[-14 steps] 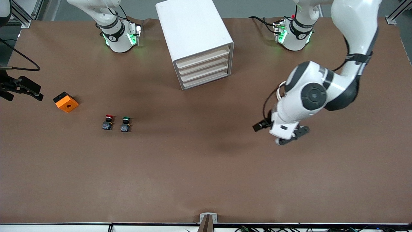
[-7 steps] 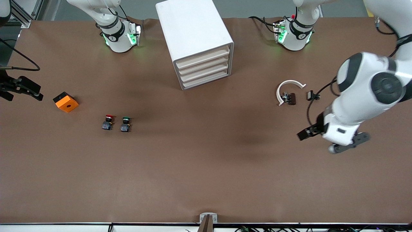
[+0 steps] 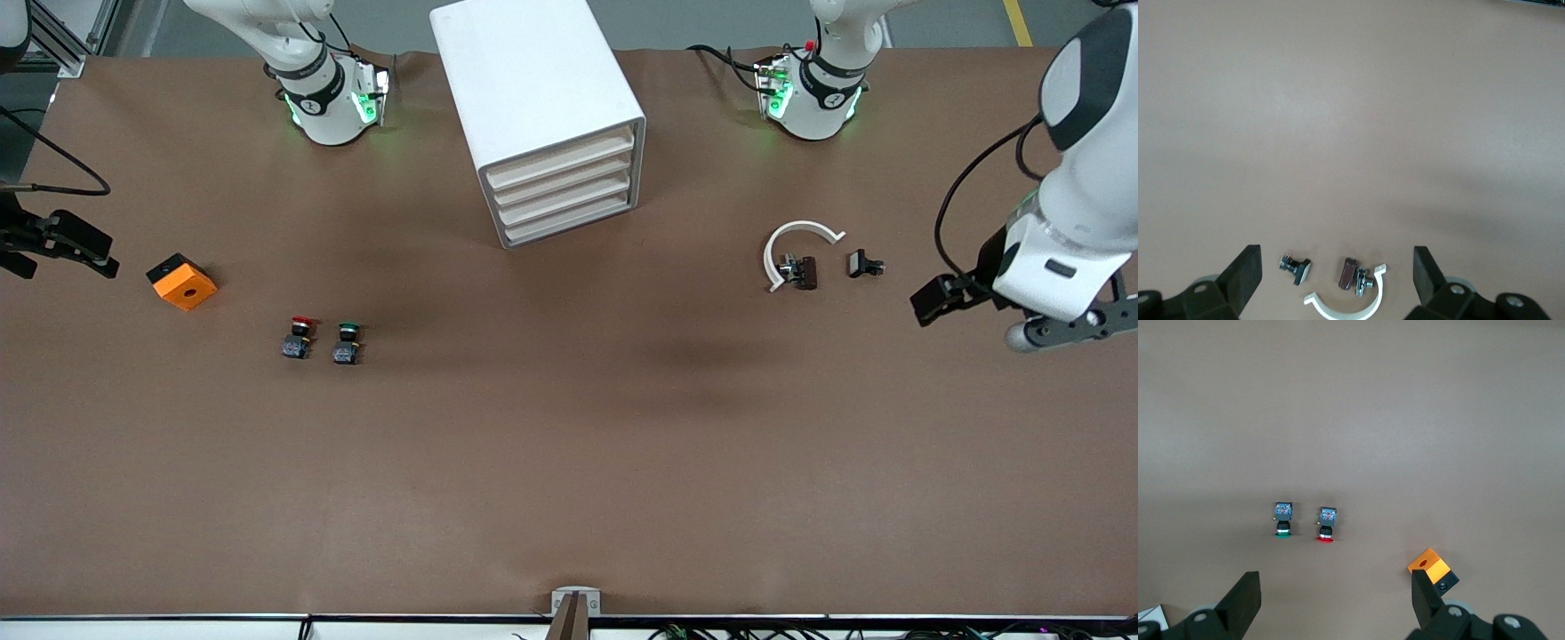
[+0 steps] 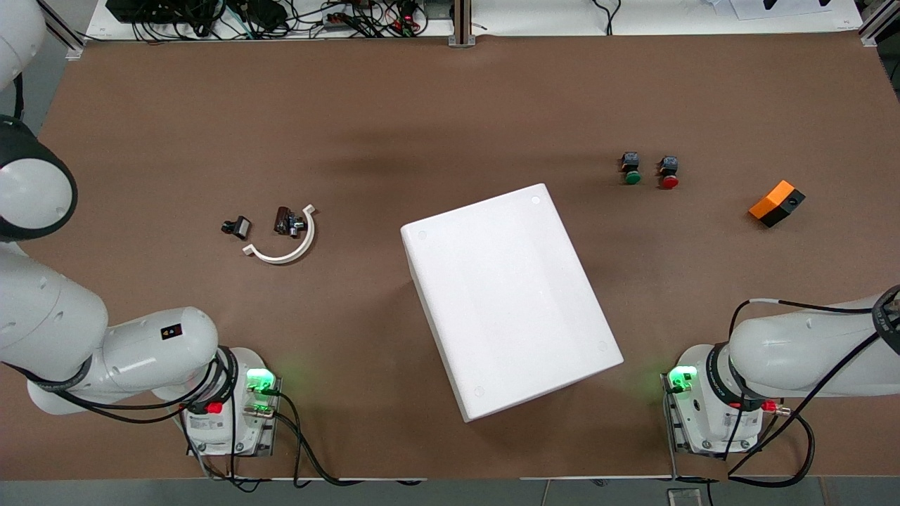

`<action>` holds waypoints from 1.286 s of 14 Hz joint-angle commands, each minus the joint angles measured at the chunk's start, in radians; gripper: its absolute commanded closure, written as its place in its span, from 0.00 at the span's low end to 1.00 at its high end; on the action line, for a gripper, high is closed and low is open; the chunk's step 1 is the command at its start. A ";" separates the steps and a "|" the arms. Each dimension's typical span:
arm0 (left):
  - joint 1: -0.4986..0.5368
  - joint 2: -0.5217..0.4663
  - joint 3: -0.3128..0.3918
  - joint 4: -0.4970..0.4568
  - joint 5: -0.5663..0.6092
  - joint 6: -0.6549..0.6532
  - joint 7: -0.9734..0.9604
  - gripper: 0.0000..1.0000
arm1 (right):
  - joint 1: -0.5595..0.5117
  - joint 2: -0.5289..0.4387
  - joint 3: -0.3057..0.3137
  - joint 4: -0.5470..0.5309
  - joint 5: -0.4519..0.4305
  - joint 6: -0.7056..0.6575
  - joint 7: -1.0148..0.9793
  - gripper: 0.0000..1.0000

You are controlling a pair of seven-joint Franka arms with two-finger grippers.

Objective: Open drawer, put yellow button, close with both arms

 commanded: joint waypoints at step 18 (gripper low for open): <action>-0.367 -0.298 0.539 -0.180 -0.165 -0.137 0.369 0.00 | 0.001 0.019 0.004 0.025 -0.017 -0.017 0.012 0.00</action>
